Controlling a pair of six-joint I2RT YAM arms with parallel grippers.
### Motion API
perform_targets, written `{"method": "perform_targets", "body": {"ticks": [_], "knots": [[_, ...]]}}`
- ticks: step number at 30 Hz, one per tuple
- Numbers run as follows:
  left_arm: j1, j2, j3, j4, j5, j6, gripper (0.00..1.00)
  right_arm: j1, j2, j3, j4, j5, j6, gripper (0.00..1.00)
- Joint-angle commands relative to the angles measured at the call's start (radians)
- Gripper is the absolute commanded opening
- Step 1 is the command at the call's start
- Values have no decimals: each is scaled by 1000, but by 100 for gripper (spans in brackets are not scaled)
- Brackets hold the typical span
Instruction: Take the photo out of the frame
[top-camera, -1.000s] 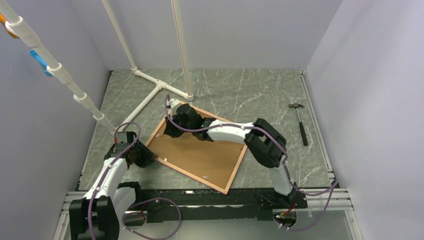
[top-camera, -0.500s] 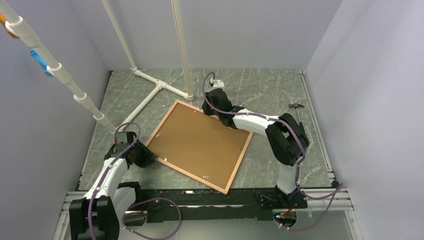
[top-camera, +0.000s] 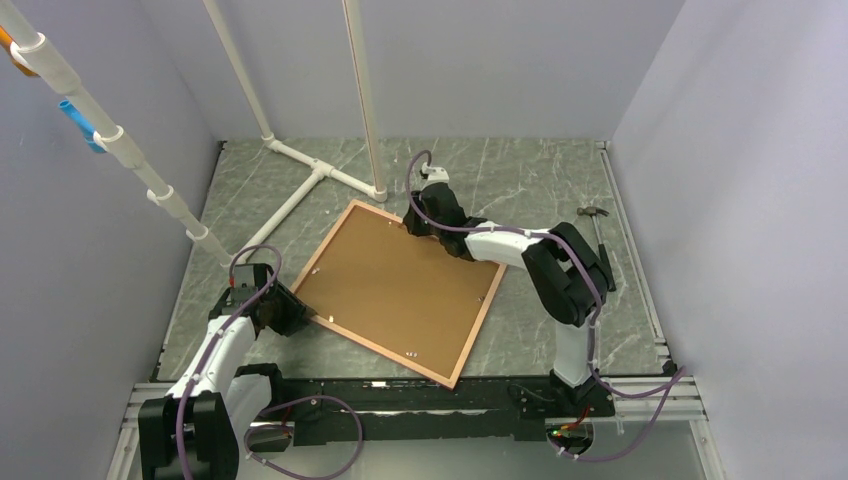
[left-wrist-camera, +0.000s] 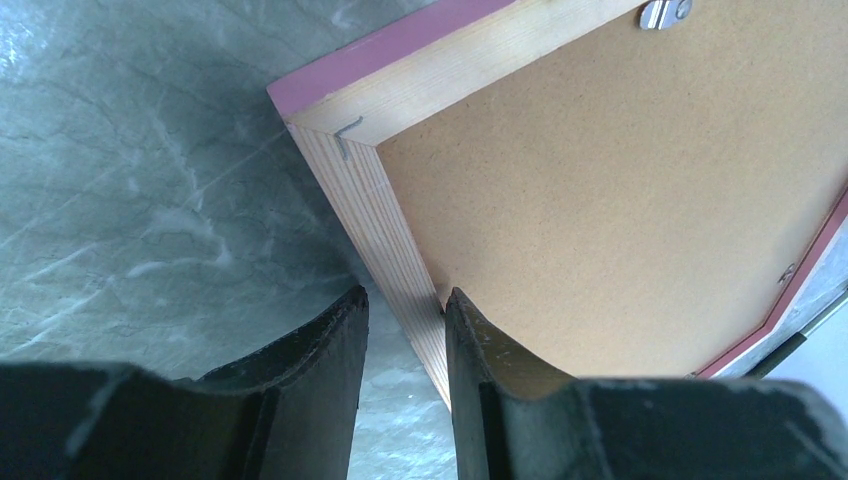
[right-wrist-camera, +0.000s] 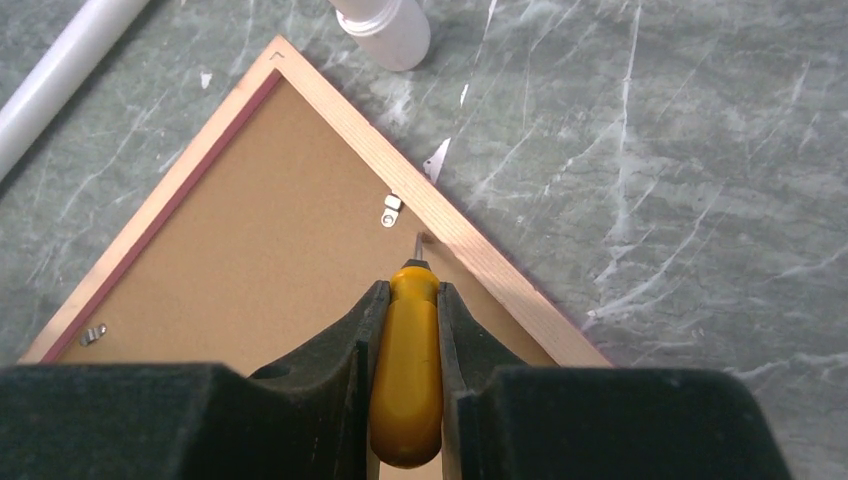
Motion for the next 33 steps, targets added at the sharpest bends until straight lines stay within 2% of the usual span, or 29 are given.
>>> {"method": "perform_targets", "body": {"ticks": [1, 10, 18, 21, 27, 33], "knots": [[1, 17, -29, -45, -14, 26, 40, -4, 45, 33, 62, -25, 5, 0], [1, 18, -28, -45, -15, 24, 40, -4, 109, 66, 108, -97, 11, 0], [1, 11, -24, -50, -17, 23, 40, -2, 127, 74, 167, -299, -7, 0], [2, 13, -26, -47, -14, 24, 40, -1, 77, 63, 138, -271, -24, 0], [2, 8, -32, -41, -12, 28, 40, 16, -54, 58, -14, -121, -92, 0], [3, 12, -37, -18, -20, 30, 40, 134, -140, -34, -47, -174, -112, 0]]}}
